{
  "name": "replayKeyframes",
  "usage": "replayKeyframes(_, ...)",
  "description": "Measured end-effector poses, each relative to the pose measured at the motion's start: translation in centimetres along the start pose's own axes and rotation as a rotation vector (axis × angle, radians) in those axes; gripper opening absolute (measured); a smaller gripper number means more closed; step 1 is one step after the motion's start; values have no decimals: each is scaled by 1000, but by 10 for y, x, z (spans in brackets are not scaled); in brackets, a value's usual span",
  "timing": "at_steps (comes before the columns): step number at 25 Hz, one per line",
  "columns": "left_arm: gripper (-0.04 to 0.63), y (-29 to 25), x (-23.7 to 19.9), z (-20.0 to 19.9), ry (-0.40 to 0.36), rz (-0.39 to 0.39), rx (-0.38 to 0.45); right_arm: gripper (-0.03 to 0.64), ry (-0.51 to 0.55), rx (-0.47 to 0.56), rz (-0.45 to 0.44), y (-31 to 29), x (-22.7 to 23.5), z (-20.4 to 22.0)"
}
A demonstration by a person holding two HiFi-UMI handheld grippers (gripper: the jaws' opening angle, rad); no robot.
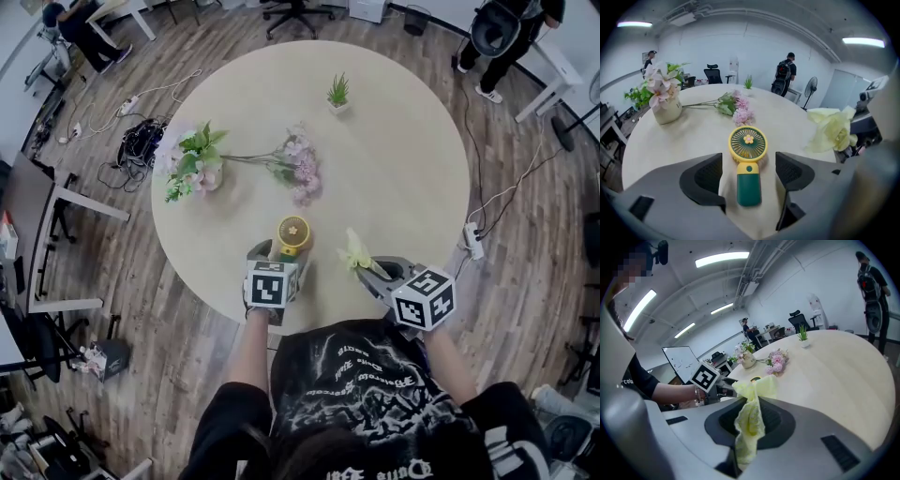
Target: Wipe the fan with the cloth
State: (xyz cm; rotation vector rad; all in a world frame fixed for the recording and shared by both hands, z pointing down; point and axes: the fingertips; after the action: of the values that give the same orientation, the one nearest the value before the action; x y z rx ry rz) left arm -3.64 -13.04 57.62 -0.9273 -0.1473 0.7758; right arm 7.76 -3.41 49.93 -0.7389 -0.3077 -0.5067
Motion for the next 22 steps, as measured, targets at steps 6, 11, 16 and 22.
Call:
replayKeyframes(6, 356, 51, -17, -18, 170, 2, 272, 48, 74, 123, 159, 2, 5, -23)
replayKeyframes(11, 356, 99, -36, -24, 135, -64, 435, 48, 91, 286, 234, 7, 1, -49)
replayKeyframes(16, 356, 137, -32, -42, -13, -62, 543, 49, 161, 430, 354, 17, 0, -73)
replayKeyframes(22, 356, 149, -29, -55, -59, -33, 592, 49, 174, 487, 424, 20, 2, -87)
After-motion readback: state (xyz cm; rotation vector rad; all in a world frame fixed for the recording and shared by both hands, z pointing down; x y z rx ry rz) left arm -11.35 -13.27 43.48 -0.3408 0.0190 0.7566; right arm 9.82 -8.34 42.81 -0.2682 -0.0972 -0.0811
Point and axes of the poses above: the fingertips, and each gripper's own axes: y backward along the fingers, x to its right, z out of its underside, and after that the axes turned 3 degrees about z, right-handed
